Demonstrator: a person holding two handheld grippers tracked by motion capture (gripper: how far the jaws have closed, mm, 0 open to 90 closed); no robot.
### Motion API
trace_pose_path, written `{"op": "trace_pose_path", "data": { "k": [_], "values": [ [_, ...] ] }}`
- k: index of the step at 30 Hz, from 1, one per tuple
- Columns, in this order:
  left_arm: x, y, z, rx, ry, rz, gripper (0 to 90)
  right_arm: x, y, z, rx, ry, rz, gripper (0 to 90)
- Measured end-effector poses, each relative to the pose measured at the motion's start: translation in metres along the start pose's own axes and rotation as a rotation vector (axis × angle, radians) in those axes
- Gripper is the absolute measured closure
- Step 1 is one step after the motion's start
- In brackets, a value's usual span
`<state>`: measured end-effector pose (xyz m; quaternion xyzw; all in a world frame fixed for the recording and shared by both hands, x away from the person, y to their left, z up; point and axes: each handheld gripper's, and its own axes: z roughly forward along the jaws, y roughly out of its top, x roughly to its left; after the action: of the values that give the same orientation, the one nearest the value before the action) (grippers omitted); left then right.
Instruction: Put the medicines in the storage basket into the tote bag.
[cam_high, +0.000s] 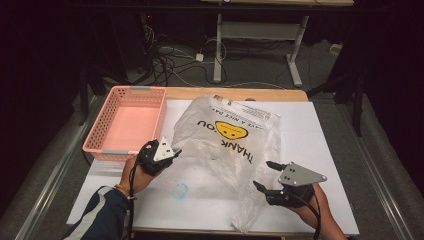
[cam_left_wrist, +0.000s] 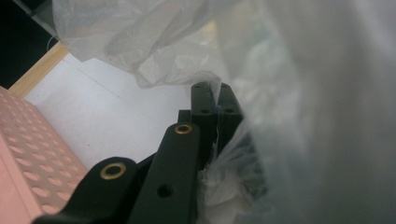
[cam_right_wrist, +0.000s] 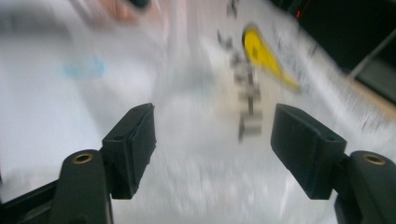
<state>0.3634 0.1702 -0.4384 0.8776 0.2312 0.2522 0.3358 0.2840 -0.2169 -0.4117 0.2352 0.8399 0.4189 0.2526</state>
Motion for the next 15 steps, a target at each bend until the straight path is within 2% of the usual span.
{"op": "trace_pose_path", "data": {
  "k": [1, 4, 5, 8, 10, 11, 13, 14, 15],
  "values": [
    [-0.001, 0.0, 0.001, 0.003, -0.001, 0.005, 87.1, 0.0, -0.009, 0.003, 0.022, 0.011, 0.018, 29.1],
    [-0.003, 0.001, 0.004, 0.006, -0.011, 0.011, 87.1, 0.001, -0.028, 0.011, 0.089, 0.047, 0.031, 26.0],
    [-0.003, 0.001, 0.004, 0.006, -0.011, 0.011, 87.1, 0.001, -0.032, 0.014, 0.103, 0.075, 0.038, 24.7],
    [-0.005, 0.002, 0.007, 0.006, -0.021, 0.017, 87.1, 0.005, -0.038, 0.024, 0.168, 0.134, 0.023, 20.3],
    [-0.005, 0.002, 0.008, 0.007, -0.021, 0.019, 87.1, 0.006, -0.039, 0.028, 0.178, 0.153, 0.021, 19.4],
    [-0.006, 0.002, 0.008, 0.009, -0.02, 0.021, 87.1, 0.009, -0.043, 0.034, 0.216, 0.191, -0.001, 19.4],
    [-0.006, 0.003, 0.008, 0.011, -0.017, 0.024, 87.1, 0.012, -0.048, 0.041, 0.245, 0.183, -0.039, 21.5],
    [-0.006, 0.003, 0.008, 0.011, -0.017, 0.024, 87.1, 0.012, -0.048, 0.041, 0.245, 0.183, -0.039, 21.5],
    [-0.006, 0.002, 0.008, 0.013, -0.017, 0.023, 87.1, 0.012, -0.052, 0.046, 0.23, 0.19, -0.008, 26.3]
  ]
}}
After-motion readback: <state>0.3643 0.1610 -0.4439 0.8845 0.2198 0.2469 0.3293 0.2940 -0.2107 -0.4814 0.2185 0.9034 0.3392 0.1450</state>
